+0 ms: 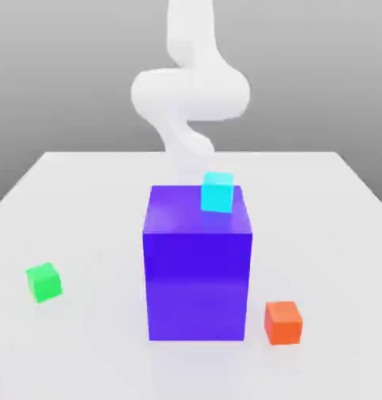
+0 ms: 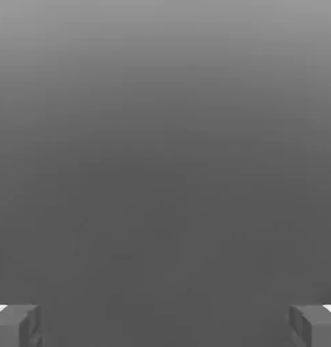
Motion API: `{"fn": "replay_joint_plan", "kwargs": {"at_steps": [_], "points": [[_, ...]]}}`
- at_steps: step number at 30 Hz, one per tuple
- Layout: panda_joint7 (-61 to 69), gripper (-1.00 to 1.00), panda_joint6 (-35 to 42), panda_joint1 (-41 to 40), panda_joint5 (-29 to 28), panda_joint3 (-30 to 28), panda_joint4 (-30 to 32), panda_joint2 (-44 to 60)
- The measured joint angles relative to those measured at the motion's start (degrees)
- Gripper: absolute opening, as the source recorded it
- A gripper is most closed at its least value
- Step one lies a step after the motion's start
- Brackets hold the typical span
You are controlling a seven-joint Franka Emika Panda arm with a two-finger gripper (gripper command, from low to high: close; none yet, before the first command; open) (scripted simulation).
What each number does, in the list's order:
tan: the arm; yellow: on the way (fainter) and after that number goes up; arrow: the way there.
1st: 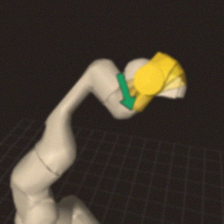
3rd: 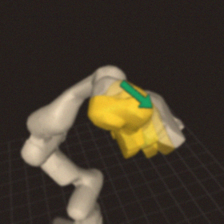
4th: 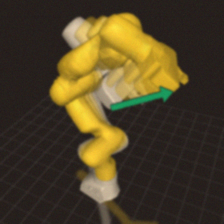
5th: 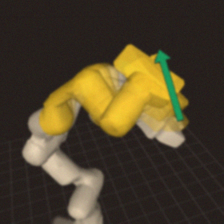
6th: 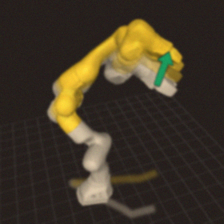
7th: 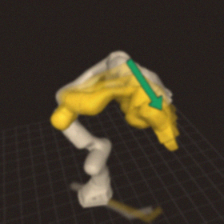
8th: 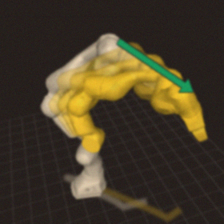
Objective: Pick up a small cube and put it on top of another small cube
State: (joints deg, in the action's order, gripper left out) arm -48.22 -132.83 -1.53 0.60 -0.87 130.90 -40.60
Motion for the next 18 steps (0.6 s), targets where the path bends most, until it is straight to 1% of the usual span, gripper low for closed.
{"fn": "replay_joint_plan", "kwargs": {"at_steps": [18], "points": [[-16.8, 0.00, -7.5, -10.3, 4.8, -7.7, -6.4, 37.7]]}}
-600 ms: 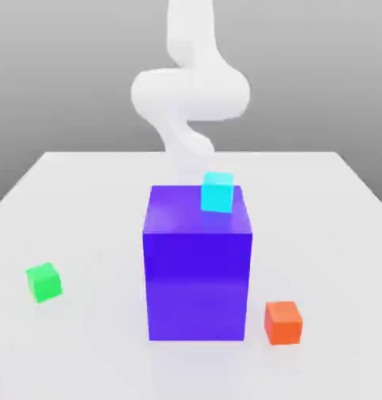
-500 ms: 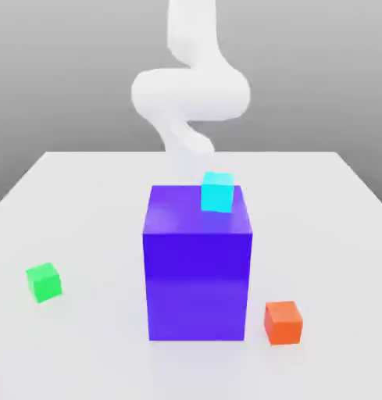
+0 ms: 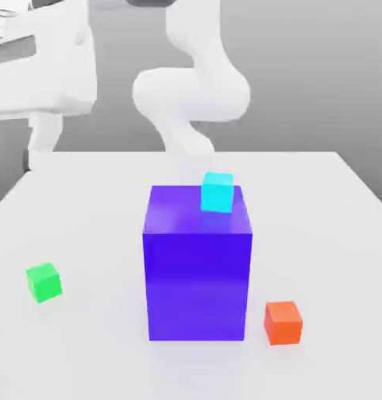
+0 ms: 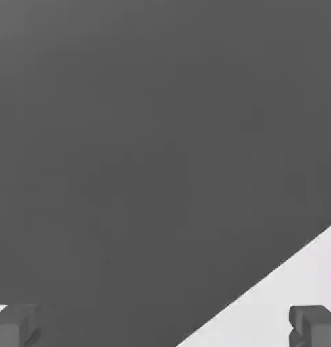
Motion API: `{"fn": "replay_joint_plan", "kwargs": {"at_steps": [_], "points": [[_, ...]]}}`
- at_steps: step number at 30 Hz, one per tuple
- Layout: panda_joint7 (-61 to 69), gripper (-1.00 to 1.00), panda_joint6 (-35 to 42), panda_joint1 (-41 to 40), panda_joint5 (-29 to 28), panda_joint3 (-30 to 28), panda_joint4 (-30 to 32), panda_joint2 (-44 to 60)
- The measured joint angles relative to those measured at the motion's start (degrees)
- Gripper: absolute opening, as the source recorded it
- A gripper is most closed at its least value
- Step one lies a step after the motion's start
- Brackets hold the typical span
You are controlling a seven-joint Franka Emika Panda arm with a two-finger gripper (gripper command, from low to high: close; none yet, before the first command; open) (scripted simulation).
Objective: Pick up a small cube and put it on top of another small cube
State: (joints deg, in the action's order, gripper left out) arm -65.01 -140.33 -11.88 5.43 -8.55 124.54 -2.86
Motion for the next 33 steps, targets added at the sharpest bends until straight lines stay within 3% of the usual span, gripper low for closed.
{"fn": "replay_joint_plan", "kwargs": {"at_steps": [14, 18, 19, 25, 29, 33], "points": [[-11.2, 0.00, -5.7, -7.9, 6.1, -5.1, -5.0, 29.4], [-10.5, 0.00, -10.9, -10.0, 8.6, -3.2, -6.9, 37.7], [-10.2, -1.00, -11.8, -10.4, 8.9, -2.8, -7.2, 38.9], [-10.1, -1.00, -12.3, -10.5, 9.2, -2.6, -7.4, 39.5], [-11.4, -1.00, -8.0, -9.1, 7.4, -4.5, -5.9, 33.8], [-7.7, -1.00, -7.0, -9.7, 5.1, -6.2, 0.3, 26.5]]}}
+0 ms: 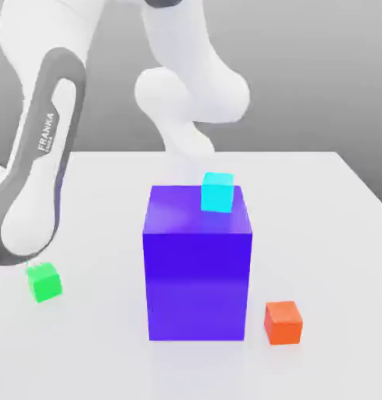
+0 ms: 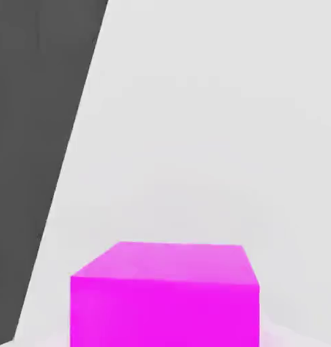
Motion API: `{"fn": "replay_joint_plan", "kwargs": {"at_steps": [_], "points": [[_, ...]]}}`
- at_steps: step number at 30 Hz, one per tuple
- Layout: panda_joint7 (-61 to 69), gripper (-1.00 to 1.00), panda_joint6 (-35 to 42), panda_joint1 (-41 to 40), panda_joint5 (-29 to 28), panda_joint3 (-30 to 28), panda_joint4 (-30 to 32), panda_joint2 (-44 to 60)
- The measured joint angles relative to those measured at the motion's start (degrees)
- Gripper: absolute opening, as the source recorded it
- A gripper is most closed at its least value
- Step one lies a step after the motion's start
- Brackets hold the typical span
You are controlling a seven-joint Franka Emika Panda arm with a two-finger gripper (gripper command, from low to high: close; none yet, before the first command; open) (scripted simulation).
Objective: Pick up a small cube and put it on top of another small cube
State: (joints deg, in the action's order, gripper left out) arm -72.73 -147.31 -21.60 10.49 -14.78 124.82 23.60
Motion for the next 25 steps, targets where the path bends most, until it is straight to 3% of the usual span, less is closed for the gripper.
{"fn": "replay_joint_plan", "kwargs": {"at_steps": [16, 22, 23, 25], "points": [[20.6, -1.00, -5.9, -8.3, -14.0, -5.3, 32.6, -28.1], [28.9, -1.00, -16.2, -8.6, -4.4, -2.8, 33.6, -18.2], [30.0, 1.00, -17.4, -9.1, -2.8, -1.9, 33.5, -16.8], [30.0, 1.00, -17.4, -9.1, -2.8, -1.9, 33.5, -16.8]]}}
